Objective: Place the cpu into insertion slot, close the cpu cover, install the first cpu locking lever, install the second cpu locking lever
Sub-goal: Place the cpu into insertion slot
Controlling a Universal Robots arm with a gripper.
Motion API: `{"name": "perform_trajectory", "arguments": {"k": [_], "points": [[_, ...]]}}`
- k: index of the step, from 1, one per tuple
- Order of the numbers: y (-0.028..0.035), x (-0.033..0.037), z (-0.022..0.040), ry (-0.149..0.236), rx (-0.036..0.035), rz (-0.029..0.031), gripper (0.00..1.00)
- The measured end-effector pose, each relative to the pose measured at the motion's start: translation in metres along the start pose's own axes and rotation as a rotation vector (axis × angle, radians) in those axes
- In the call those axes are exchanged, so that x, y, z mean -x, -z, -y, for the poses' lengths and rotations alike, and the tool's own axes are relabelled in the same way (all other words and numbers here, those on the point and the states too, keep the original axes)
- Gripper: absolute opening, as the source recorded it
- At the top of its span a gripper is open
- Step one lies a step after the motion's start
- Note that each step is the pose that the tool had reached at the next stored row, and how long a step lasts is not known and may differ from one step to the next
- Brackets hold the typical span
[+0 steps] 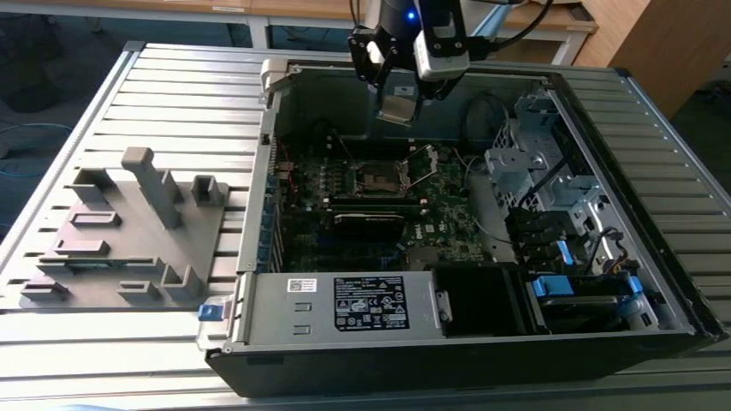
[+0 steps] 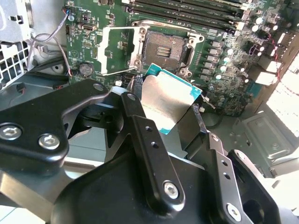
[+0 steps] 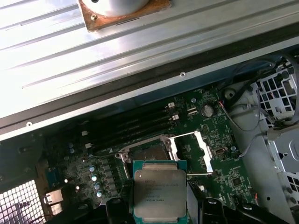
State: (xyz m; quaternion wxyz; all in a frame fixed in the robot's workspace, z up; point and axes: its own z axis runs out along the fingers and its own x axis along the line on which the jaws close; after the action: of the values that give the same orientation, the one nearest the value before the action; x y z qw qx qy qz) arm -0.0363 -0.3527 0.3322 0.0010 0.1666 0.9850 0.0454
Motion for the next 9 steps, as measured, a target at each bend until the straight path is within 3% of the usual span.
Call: {"name": "perform_trajectory", "arguments": {"k": [9], "points": [[-0.0004, 0.0, 0.0, -0.035, 0.0005, 0.0032, 0.54]]}}
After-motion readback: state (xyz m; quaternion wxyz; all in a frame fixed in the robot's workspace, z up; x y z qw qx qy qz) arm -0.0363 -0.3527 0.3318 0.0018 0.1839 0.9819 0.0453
